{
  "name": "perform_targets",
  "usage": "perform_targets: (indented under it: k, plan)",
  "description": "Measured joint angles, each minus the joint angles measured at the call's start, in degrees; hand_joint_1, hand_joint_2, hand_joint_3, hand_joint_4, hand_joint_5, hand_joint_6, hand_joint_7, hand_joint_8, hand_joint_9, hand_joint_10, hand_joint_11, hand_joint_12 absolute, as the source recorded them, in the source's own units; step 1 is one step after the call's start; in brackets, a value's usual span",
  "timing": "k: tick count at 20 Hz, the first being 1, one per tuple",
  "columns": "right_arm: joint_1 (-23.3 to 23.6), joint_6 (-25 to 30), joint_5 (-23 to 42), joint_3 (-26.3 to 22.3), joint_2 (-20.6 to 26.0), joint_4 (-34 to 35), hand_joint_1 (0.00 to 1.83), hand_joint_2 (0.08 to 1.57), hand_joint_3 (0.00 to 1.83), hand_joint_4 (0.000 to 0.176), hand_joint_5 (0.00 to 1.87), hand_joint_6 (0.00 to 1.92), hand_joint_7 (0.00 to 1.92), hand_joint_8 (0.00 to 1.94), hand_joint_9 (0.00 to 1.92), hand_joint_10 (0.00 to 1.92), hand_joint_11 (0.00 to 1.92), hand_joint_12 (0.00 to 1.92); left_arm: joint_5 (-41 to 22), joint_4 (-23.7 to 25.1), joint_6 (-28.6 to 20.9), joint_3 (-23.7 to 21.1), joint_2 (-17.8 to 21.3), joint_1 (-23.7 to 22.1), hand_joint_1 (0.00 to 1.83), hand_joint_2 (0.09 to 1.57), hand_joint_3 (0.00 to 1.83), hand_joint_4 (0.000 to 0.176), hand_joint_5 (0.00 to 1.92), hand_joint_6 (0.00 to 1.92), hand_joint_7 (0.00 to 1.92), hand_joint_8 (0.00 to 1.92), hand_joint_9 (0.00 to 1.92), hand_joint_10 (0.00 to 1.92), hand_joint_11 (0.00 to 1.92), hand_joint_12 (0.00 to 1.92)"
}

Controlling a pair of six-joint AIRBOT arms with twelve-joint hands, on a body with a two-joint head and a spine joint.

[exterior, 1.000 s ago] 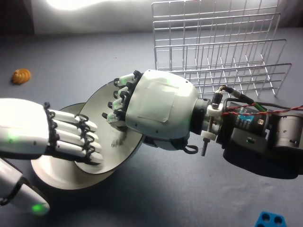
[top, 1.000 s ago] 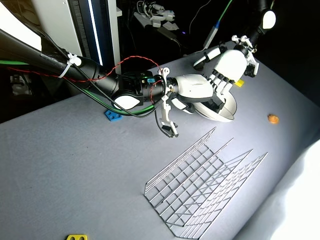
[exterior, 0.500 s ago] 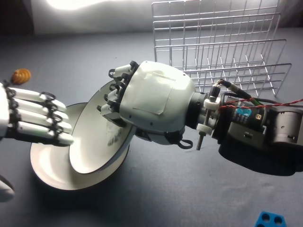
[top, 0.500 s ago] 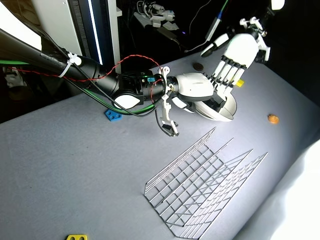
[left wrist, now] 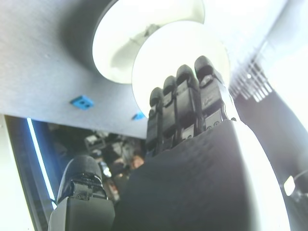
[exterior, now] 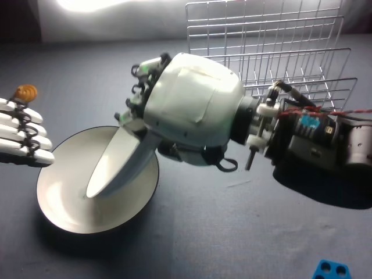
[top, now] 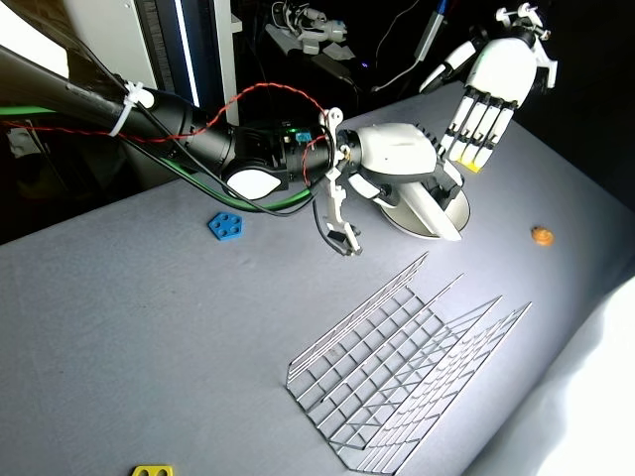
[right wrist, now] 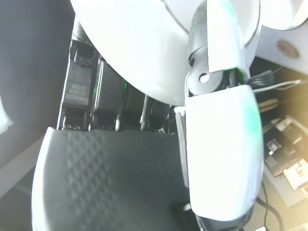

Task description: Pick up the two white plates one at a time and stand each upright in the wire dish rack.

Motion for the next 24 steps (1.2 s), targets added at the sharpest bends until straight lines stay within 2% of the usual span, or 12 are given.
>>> perform_targets:
  k: [8, 12, 17, 20, 22, 24]
  plan:
    - [3.7, -0.2, -1.5, -5.7, 5.2, 3.5, 1.21, 1.13, 0.0, 0.019, 0.96, 1.07, 0.96, 0.97, 1.12, 0.04, 0.63, 1.12, -0.4, 0.3, -1.1, 0.3, 1.6, 1.5, 0.0, 1.11, 0.0, 0.0, 0.19, 0.0, 0.19, 0.0, 0.16, 0.0, 0.0, 0.24]
    - [8.1, -0.2, -4.5, -9.4, 8.7, 6.7, 1.2, 1.15, 0.0, 0.018, 0.92, 1.13, 0.92, 1.03, 1.11, 0.02, 0.59, 1.14, -0.4, 0.4, -2.3, 0.2, 1.6, 1.4, 0.0, 1.11, 0.0, 0.0, 0.17, 0.0, 0.18, 0.0, 0.16, 0.0, 0.0, 0.2]
    - [15.0, 1.6, -13.5, -11.2, 13.3, 12.0, 1.2, 1.14, 0.0, 0.02, 0.92, 1.13, 0.95, 1.0, 1.14, 0.03, 0.61, 1.14, 0.2, 0.4, -2.5, 0.1, 1.5, 1.3, 0.0, 1.11, 0.0, 0.0, 0.17, 0.0, 0.18, 0.0, 0.17, 0.0, 0.0, 0.24]
    - [20.5, 6.8, -22.6, -11.6, 15.8, 12.9, 1.2, 1.15, 0.0, 0.02, 0.92, 1.14, 0.93, 1.02, 1.12, 0.01, 0.58, 1.16, 1.9, 0.9, -2.5, -0.2, 0.2, 1.1, 0.0, 1.11, 0.0, 0.0, 0.18, 0.0, 0.19, 0.0, 0.18, 0.0, 0.0, 0.25]
    - [22.4, 9.5, -24.8, -12.0, 17.1, 12.9, 1.2, 1.15, 0.0, 0.02, 0.91, 1.14, 0.93, 1.03, 1.12, 0.01, 0.58, 1.17, 2.2, 1.3, -2.6, -0.7, -0.3, 1.1, 0.0, 1.11, 0.0, 0.0, 0.2, 0.01, 0.2, 0.0, 0.18, 0.0, 0.0, 0.26]
    - [23.2, 9.7, -26.9, -11.9, 17.9, 13.0, 1.2, 1.14, 0.0, 0.022, 0.92, 1.13, 0.95, 1.0, 1.12, 0.01, 0.58, 1.16, 3.6, 1.4, -2.5, -1.3, -0.7, 1.0, 0.0, 1.11, 0.0, 0.0, 0.19, 0.0, 0.2, 0.0, 0.18, 0.0, 0.0, 0.26]
